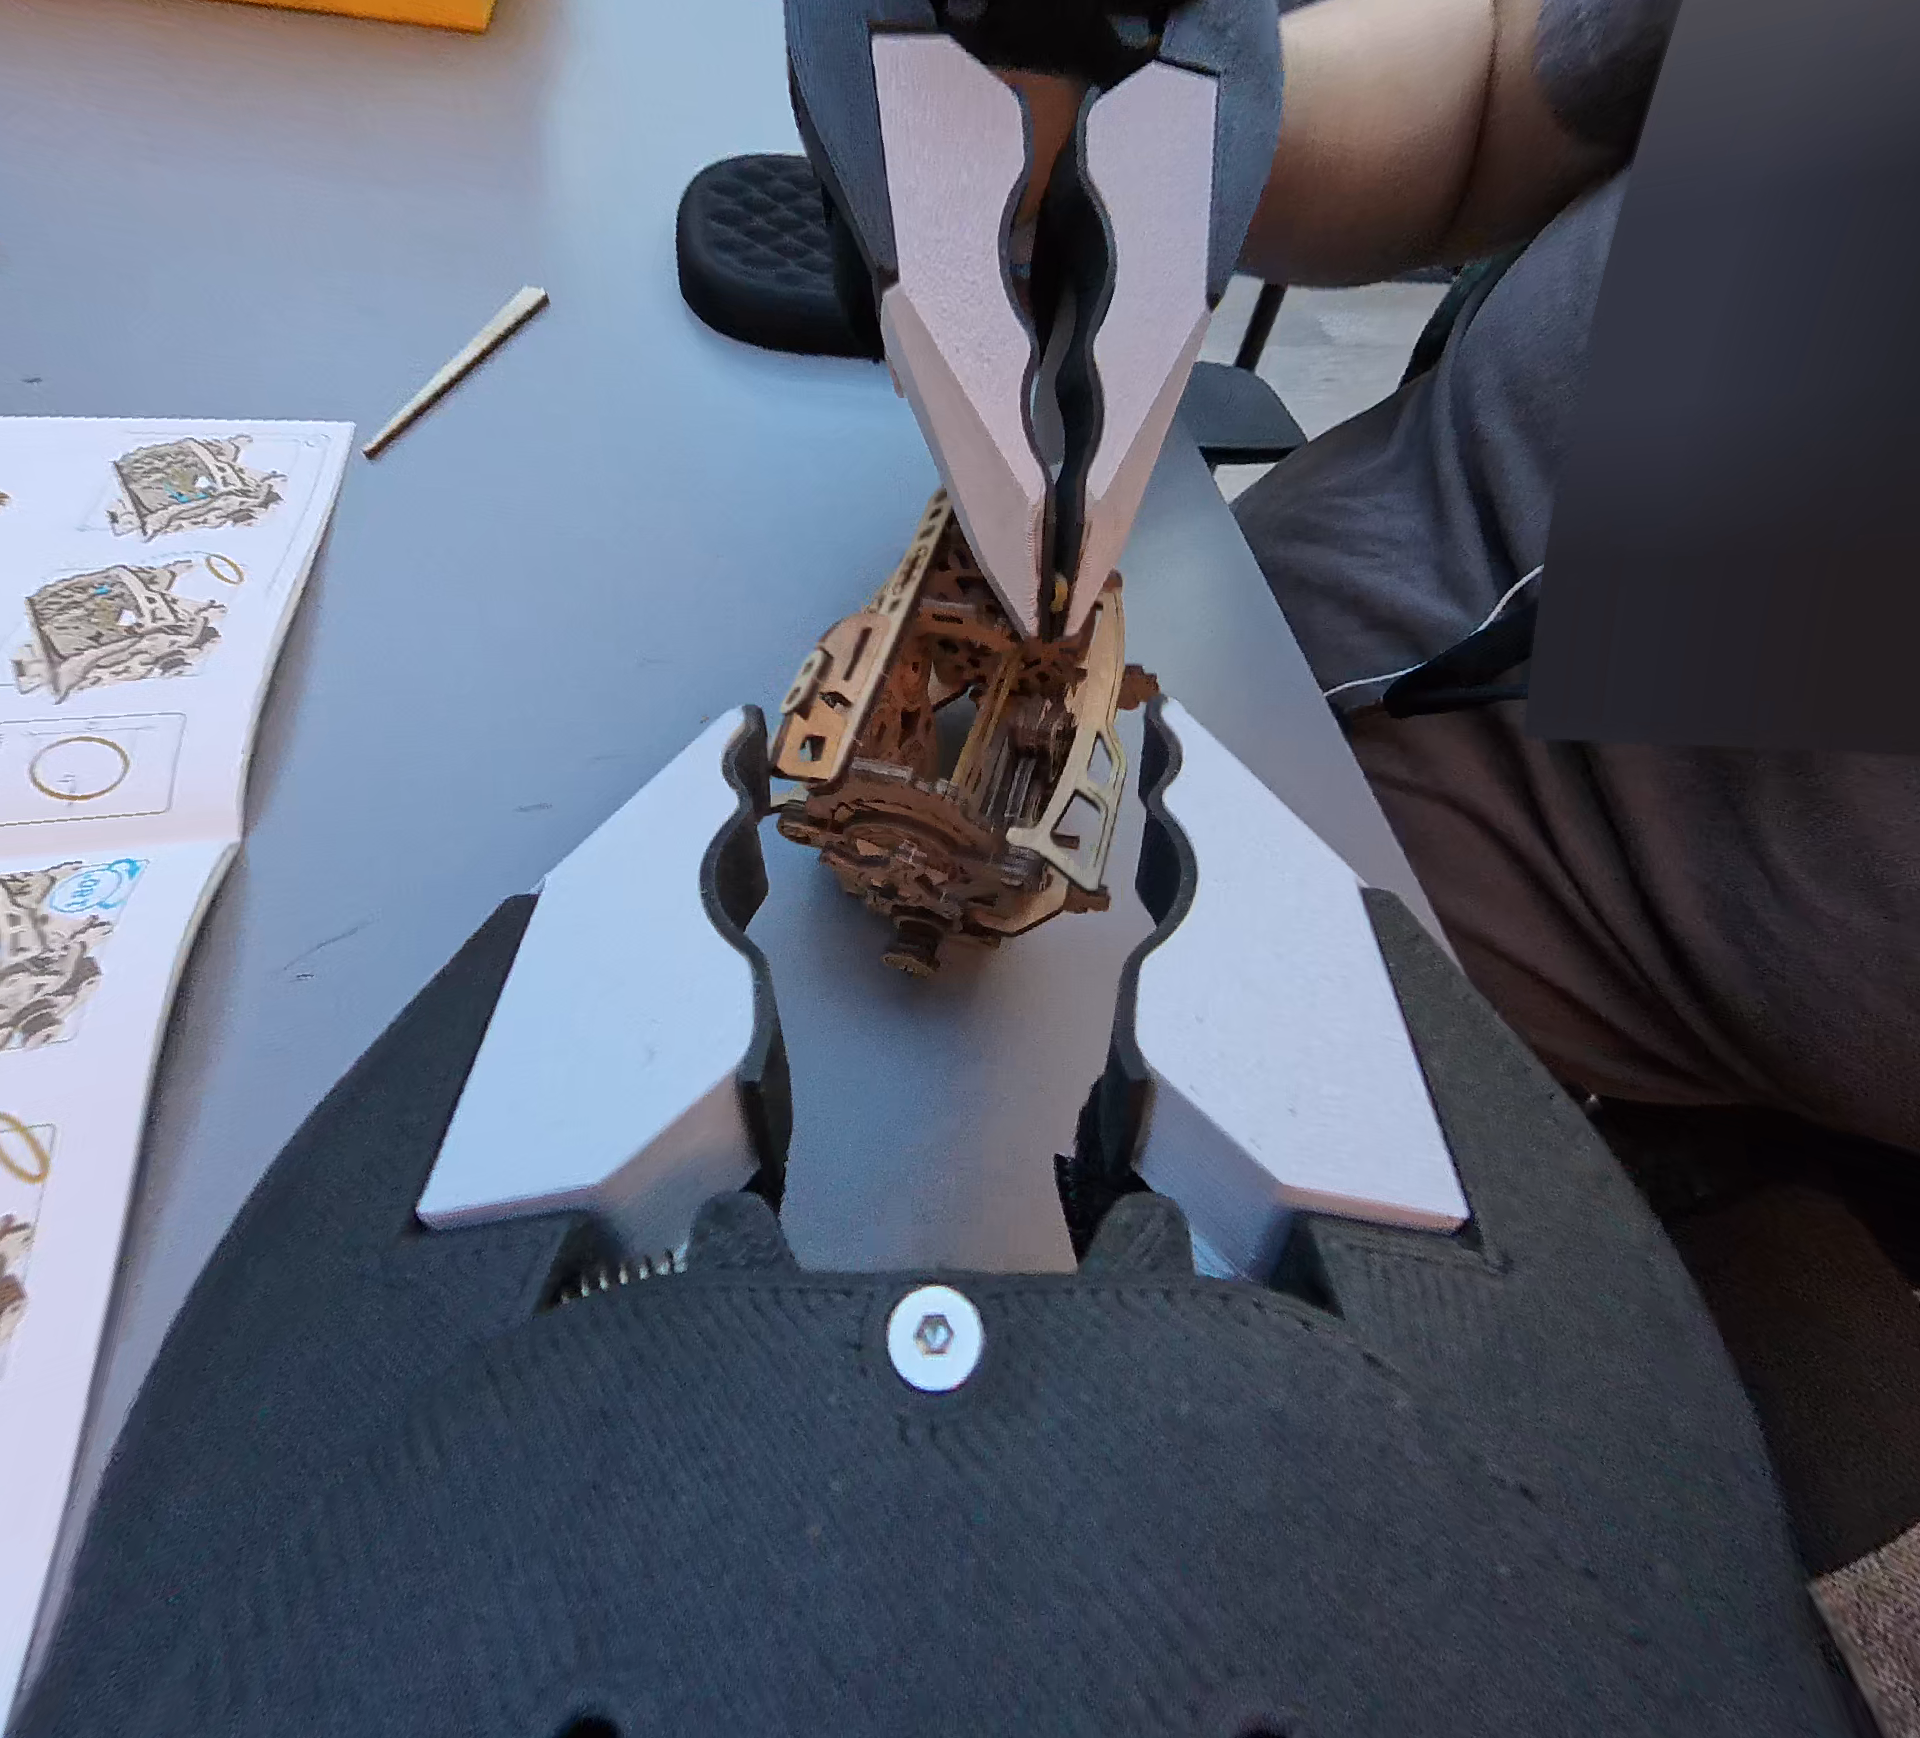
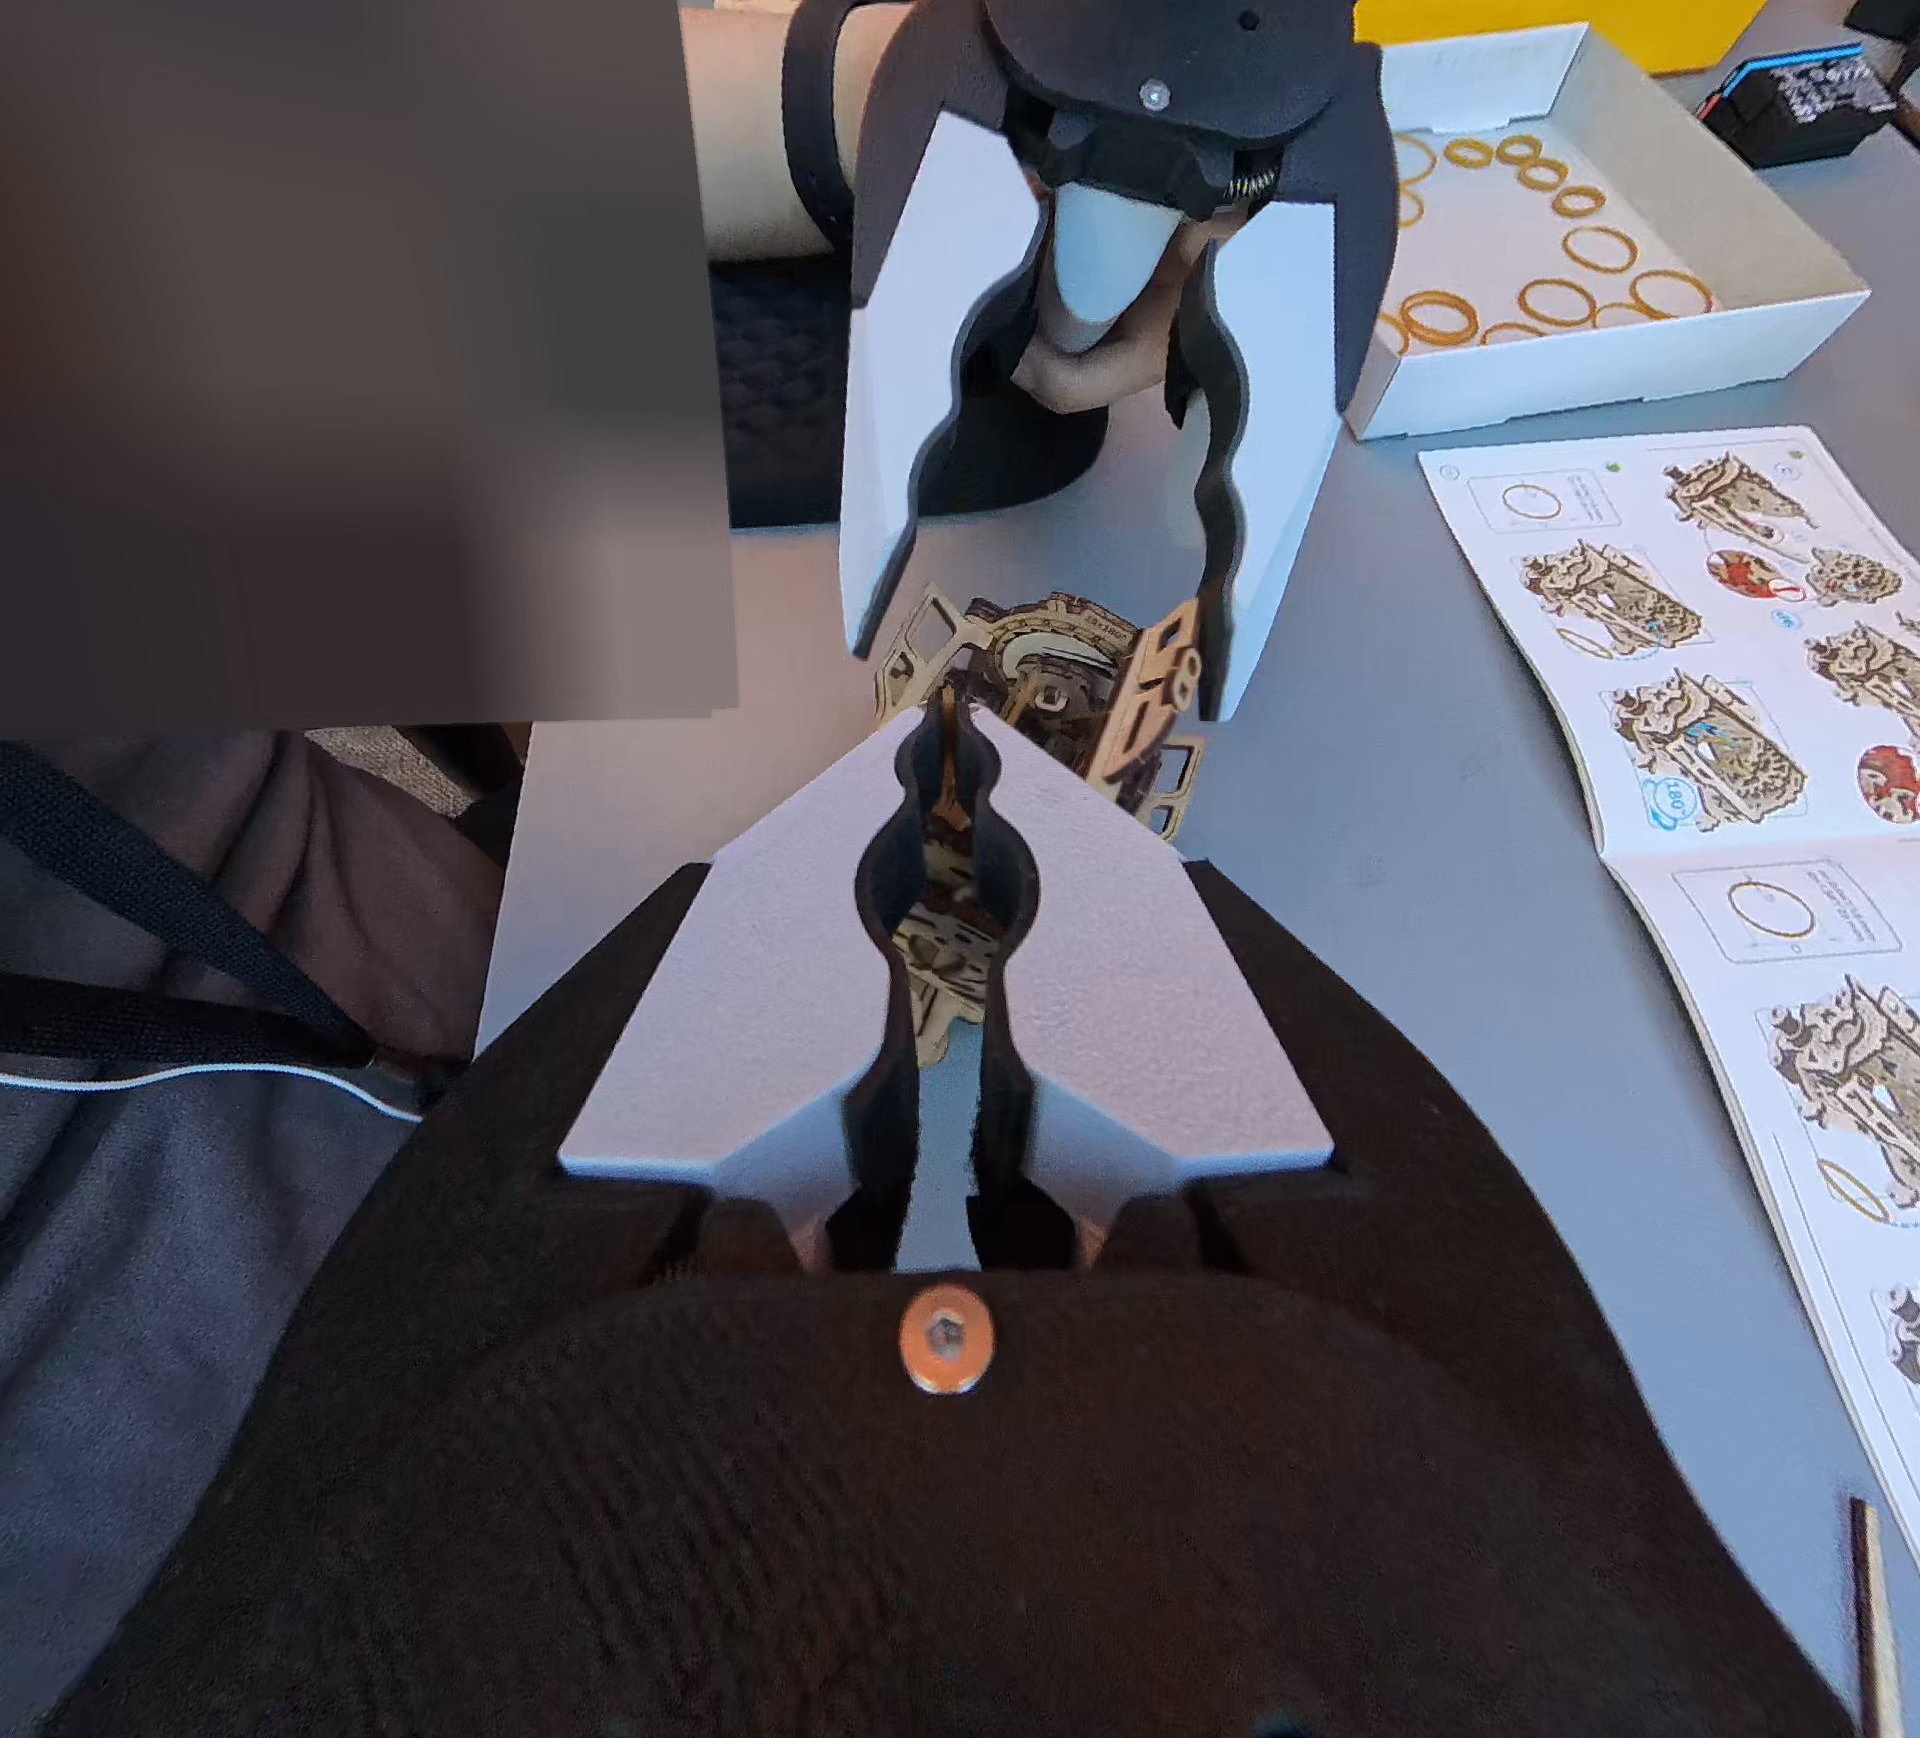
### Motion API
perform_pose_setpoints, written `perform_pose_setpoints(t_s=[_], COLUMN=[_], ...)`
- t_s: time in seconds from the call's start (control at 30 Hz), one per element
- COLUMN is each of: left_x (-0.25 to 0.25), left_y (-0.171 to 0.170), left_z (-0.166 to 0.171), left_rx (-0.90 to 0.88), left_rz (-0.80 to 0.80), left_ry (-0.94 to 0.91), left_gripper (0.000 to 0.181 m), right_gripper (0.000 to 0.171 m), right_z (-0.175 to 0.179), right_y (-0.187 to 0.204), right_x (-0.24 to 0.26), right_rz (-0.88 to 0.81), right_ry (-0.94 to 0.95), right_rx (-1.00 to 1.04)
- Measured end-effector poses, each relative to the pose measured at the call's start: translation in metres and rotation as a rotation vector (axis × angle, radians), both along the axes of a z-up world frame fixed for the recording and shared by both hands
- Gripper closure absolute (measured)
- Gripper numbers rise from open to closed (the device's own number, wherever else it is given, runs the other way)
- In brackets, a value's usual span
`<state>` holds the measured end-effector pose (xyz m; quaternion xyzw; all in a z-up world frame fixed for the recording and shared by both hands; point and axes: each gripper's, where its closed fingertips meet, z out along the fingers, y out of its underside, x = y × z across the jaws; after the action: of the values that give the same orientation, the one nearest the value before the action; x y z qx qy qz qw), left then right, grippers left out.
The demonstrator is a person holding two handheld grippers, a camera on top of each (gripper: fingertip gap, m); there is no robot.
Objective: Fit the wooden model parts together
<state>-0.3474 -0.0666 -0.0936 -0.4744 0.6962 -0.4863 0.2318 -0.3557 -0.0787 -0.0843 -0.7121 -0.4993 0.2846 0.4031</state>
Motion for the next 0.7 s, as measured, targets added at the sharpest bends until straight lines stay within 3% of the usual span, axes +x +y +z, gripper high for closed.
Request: perform_pose_setpoints(t_s=[0.13, 0.3, 0.53, 0.7], left_x=[-0.006, -0.003, 0.009, 0.007], left_y=[0.007, 0.0, -0.015, -0.016], left_z=[0.022, 0.029, 0.013, 0.02], left_rx=[0.045, 0.152, 0.198, 0.178], left_rz=[0.037, 0.05, 0.024, 0.013], left_ry=[-0.065, -0.094, -0.033, -0.069], left_gripper=[0.122, 0.161, 0.17, 0.181], right_gripper=[0.171, 0.171, 0.171, 0.171], right_z=[-0.001, 0.001, -0.001, -0.001], right_y=[0.002, 0.004, 0.007, 0.007], right_x=[0.002, 0.004, 0.004, 0.003], right_rz=[-0.009, -0.011, -0.018, -0.018], right_ry=[0.042, 0.091, 0.046, 0.043], right_rx=[-0.001, 0.002, 0.05, 0.054])
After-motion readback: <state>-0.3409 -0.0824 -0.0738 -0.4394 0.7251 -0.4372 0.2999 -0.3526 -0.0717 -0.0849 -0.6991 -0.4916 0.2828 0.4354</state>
